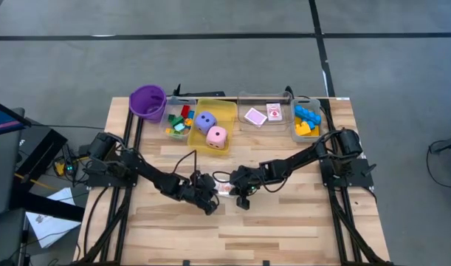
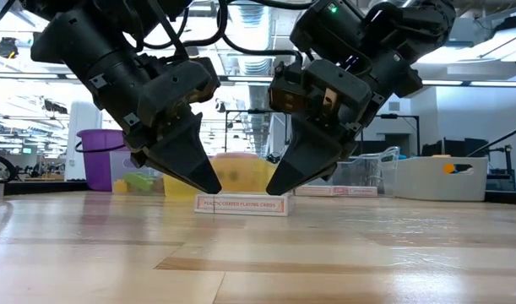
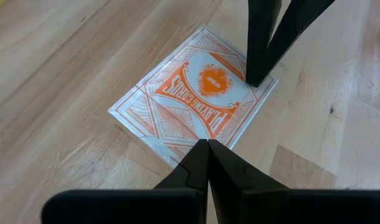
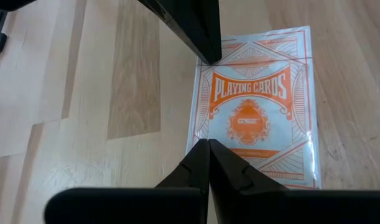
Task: Pick & Place Toys
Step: Put the orange playing card into the transparent bin
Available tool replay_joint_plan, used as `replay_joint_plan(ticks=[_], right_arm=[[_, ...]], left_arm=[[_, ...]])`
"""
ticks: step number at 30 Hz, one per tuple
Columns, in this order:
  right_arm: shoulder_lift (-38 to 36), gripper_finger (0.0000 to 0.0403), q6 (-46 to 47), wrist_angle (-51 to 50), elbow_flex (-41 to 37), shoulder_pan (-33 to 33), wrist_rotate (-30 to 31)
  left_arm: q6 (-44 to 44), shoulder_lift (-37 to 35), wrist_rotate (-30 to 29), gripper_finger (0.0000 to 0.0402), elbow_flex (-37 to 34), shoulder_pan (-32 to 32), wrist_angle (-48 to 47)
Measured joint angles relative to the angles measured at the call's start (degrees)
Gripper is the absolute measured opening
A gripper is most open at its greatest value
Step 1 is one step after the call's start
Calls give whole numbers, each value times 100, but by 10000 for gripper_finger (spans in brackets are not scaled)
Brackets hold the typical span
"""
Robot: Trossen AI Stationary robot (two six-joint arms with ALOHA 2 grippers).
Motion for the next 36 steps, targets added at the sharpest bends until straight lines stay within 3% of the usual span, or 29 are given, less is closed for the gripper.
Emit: replay_joint_plan(ticks=[36], right_arm=[[-7, 0, -44, -2, -4, 6, 473]], left_arm=[[-121, 2, 623, 0, 0, -4, 202]])
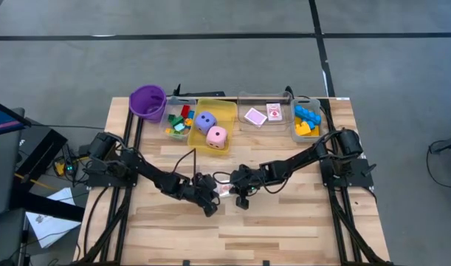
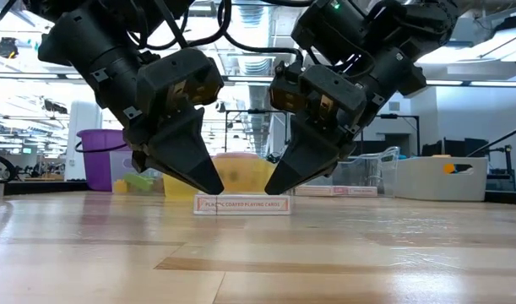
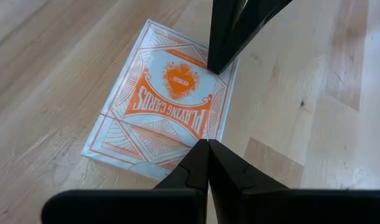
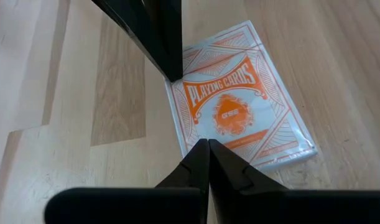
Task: Pick & Place Toys
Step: Put the orange playing card into the transparent bin
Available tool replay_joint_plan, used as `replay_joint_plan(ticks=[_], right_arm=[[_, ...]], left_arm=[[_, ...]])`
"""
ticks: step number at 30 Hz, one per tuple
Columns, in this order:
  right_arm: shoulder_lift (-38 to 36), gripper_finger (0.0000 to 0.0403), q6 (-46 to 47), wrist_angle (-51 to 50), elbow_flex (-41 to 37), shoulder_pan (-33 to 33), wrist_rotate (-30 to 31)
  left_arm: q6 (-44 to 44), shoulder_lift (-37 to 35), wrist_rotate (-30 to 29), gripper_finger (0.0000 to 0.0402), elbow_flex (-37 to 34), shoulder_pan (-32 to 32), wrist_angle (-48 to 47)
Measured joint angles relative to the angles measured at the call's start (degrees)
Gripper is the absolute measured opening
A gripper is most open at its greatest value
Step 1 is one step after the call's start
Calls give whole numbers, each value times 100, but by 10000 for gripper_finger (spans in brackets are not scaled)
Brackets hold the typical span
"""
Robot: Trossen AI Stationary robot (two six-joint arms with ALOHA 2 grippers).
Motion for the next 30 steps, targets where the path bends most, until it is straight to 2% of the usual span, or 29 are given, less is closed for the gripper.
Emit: replay_joint_plan(ticks=[30], right_arm=[[4, 0, 44, 2, 4, -9, -327]], left_arm=[[19, 2, -323, 0, 0, -7, -180]])
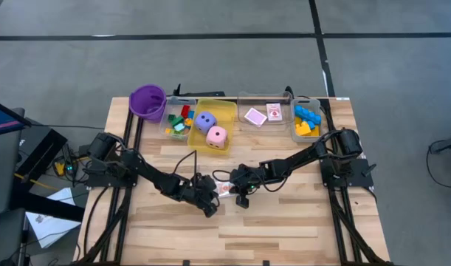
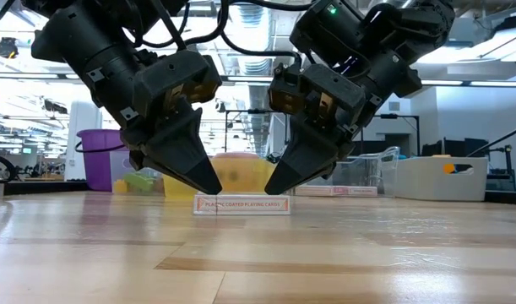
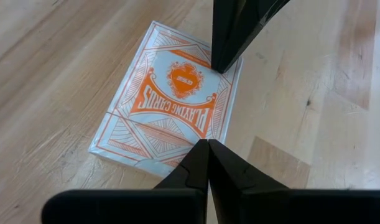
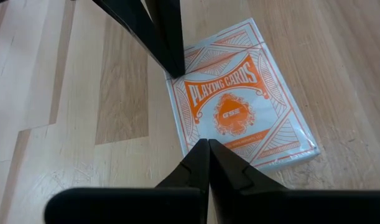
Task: Pick & Place Toys
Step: Put the orange playing card into the transparent bin
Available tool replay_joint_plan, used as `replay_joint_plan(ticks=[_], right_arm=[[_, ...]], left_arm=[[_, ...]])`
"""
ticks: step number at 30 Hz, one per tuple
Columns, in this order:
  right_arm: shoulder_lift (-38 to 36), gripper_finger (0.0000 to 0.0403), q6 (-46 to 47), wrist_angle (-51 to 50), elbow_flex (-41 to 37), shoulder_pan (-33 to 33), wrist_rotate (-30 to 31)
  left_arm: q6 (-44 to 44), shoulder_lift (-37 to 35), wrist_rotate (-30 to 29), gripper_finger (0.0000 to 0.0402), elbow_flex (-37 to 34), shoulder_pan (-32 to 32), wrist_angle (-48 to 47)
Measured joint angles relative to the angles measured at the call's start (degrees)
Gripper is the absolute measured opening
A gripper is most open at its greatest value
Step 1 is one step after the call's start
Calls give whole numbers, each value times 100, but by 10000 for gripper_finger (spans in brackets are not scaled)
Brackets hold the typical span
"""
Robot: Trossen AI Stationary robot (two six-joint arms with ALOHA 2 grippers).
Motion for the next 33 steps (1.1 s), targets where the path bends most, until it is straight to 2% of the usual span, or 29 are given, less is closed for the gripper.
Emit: replay_joint_plan(ticks=[15, 20, 22, 28, 33], right_arm=[[0, 0, 0, 47, -4, -1, -125], [-261, 0, -123, -280, -22, 52, -151], [-474, 0, -135, -587, -37, 125, 42], [-1213, 0, -155, -1655, -26, 440, 1213], [-1515, 4, -57, -2351, -8, 624, 1440]], left_arm=[[36, -3, -47, 0, 0, 11, -9], [403, -347, 147, 0, -32, 4, -256], [567, -661, 154, 0, -44, 4, -403], [1047, -1553, -180, 0, -22, -31, -1007], [1336, -1919, -216, 2, -20, -31, -1214]])
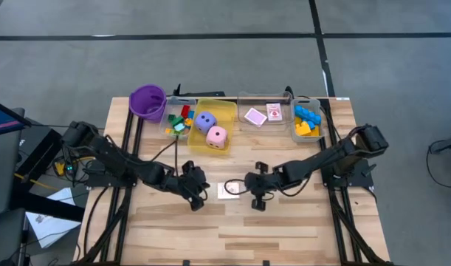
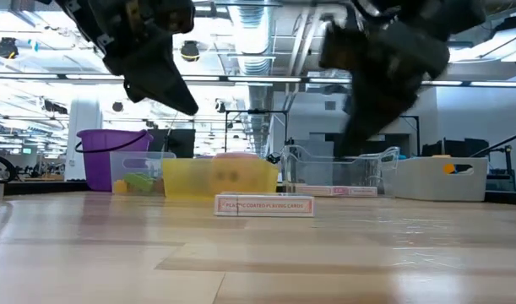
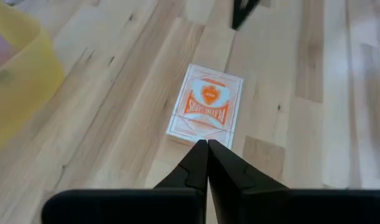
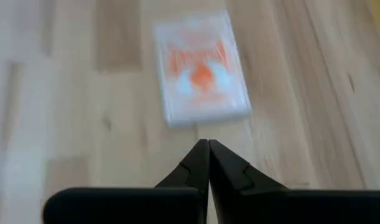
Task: Pick & Place Toys
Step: Put the orange playing card into the transparent bin
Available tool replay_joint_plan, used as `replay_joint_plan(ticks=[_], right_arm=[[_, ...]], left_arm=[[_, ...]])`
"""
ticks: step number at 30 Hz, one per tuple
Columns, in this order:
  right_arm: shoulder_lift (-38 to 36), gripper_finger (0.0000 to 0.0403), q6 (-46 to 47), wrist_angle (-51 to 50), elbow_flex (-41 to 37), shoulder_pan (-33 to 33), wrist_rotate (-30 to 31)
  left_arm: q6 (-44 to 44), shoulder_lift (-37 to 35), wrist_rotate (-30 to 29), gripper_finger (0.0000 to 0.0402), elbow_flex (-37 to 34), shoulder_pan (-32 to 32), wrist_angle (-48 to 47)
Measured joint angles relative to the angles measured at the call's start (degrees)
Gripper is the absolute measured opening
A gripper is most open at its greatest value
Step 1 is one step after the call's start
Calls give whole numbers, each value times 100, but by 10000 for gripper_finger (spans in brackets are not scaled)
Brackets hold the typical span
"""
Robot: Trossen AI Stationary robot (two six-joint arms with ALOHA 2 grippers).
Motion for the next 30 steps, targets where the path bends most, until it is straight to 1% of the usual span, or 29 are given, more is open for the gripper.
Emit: replay_joint_plan(ticks=[2, 5, 7, 13, 16, 18, 20, 25, 28, 30], right_arm=[[-26, 17, 287, -569, -16, -40, 107], [-34, 50, 557, -1047, -10, -115, 158], [-35, 79, 647, -1231, -10, -142, -4], [-54, 195, 588, -1235, -3, -168, -753], [-183, 247, 567, -1218, -1, -158, -738], [-363, 268, 454, -1250, -1, -100, -494], [-595, 279, 283, -1236, 1, 3, -122], [-1261, 283, 49, -1213, -143, 355, 905], [-1678, 283, 162, -940, -589, 619, 1622], [-1938, 283, 316, -381, -1068, 795, 2086]], left_arm=[[2, -48, -1, 7, 3, 7, 0], [50, -107, 19, 20, 3, 9, -165], [59, -107, 21, 33, 7, 11, -284], [106, -107, 23, 86, 7, 63, -399], [341, -141, 25, 111, 7, 109, -366], [355, -146, 24, 126, 12, 150, -341], [358, -186, 26, 139, 12, 162, -367], [357, -260, 27, 166, 15, 164, -366], [350, -321, 28, 177, 16, 162, -395], [311, -332, 29, 182, 20, 162, -328]])
